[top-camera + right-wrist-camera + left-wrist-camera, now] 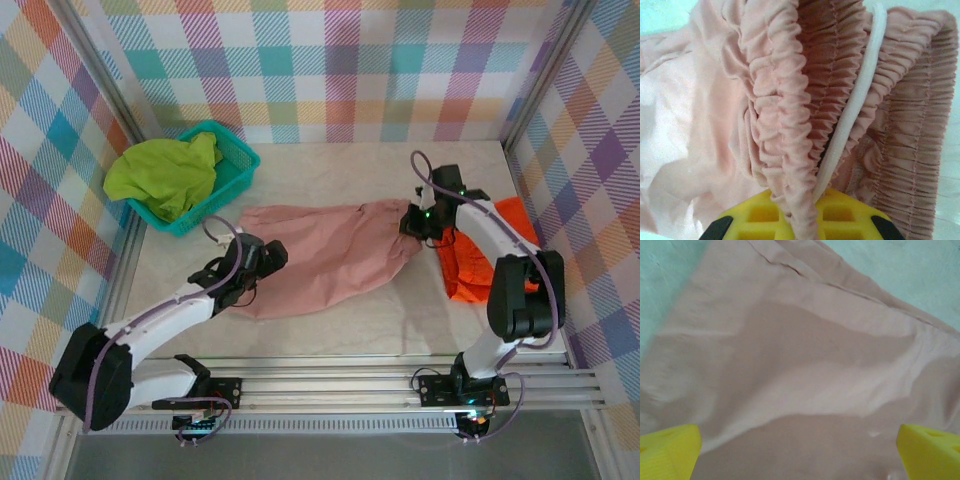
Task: Fold and stack the shorts
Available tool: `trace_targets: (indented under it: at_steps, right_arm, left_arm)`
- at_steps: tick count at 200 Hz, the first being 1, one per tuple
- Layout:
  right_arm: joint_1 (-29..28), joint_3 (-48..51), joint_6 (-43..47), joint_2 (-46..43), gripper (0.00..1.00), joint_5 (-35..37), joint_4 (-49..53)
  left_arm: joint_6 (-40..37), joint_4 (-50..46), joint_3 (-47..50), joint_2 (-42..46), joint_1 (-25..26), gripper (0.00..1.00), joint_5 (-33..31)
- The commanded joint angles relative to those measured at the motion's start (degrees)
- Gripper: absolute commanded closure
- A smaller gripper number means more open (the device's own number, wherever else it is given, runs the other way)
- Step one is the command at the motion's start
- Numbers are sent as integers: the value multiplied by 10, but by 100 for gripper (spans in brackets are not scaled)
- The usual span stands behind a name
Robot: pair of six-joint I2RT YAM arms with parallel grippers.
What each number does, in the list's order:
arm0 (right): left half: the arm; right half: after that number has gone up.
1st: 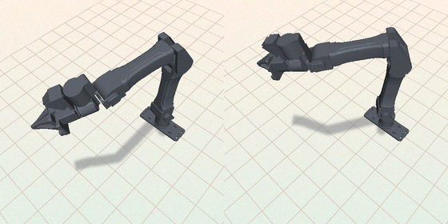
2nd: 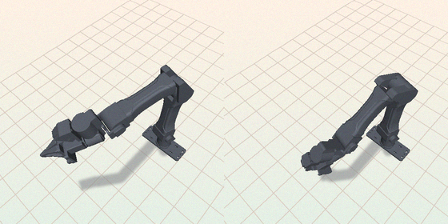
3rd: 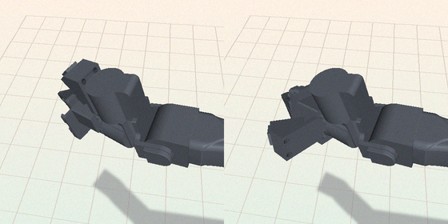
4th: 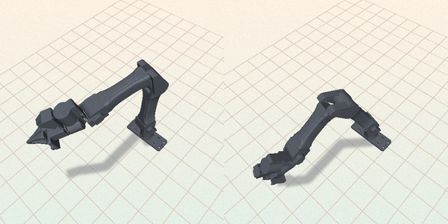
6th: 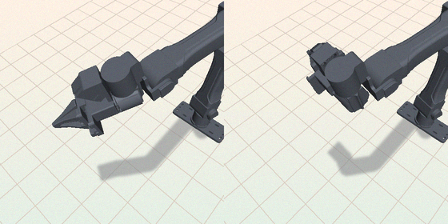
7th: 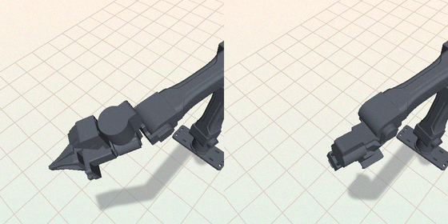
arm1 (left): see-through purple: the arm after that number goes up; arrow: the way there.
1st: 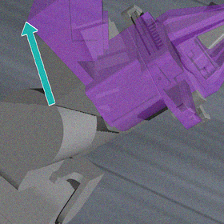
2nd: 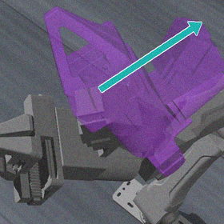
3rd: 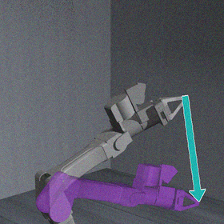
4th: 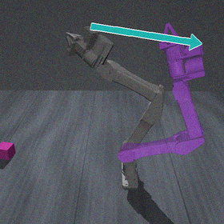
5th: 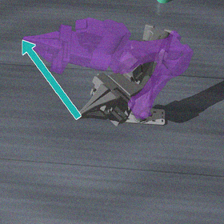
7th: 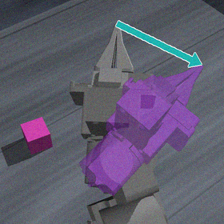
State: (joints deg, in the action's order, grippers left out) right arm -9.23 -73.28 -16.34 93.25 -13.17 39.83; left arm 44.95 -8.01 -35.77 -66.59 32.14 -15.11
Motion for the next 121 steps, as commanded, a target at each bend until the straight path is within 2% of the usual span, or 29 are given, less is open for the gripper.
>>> trace_targets:
  at_steps: [1,31,77,121]
  right_arm:
    - [-20,-74,84,-21,100,128,132]
    - [-47,-158,118,-7,100,208,204]
    - [-96,-298,161,35,100,390,294]
    - [-169,-369,188,84,100,527,320]
  left_arm:
    - [-13,-37,8,22,-4,0,-26]
    - [-4,-33,15,27,-7,0,-18]
    - [2,-33,16,30,-7,0,-14]
    - [9,-34,19,33,-7,0,-15]
